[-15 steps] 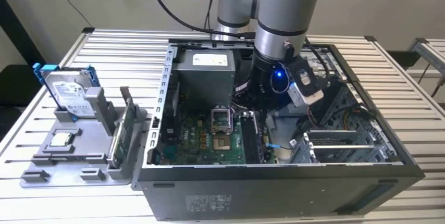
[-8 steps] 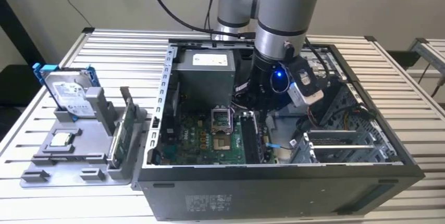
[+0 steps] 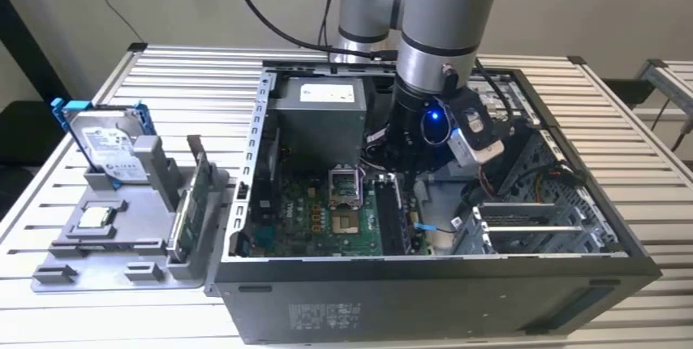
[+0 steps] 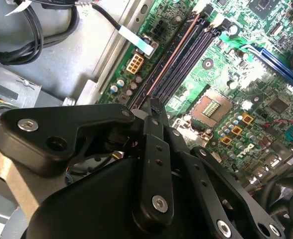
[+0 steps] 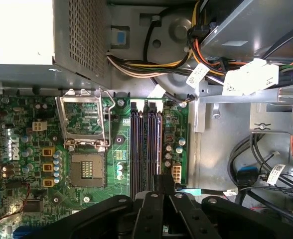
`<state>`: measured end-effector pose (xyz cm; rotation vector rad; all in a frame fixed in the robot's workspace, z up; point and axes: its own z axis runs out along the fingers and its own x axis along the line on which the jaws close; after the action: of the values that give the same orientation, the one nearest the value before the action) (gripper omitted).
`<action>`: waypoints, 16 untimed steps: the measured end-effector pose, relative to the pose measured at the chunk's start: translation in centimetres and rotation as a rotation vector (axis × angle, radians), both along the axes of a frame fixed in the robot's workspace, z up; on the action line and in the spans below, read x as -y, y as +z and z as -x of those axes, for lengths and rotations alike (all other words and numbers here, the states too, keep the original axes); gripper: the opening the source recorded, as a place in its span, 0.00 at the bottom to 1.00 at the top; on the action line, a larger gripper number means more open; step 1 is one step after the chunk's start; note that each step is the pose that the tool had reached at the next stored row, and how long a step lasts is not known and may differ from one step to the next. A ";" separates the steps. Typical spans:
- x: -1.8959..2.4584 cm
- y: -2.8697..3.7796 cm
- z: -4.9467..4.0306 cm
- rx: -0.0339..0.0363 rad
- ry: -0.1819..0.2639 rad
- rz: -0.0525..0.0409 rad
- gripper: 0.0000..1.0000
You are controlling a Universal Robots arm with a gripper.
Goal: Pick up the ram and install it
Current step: 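Insert the ram into the slot, then press down the ram until it locks into place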
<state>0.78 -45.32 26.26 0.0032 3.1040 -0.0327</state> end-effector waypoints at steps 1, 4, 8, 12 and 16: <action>0.00 0.00 0.00 0.0000 0.000 0.0001 0.11; 0.00 0.00 -0.01 0.0000 0.000 0.0003 0.11; 0.00 0.00 0.00 0.0000 0.000 0.0003 0.11; 0.00 0.00 0.00 0.0000 0.000 0.0005 0.11; 0.00 0.00 0.00 0.0001 0.002 0.0006 0.11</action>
<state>0.78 -45.32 26.26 -0.0006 3.1039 -0.0336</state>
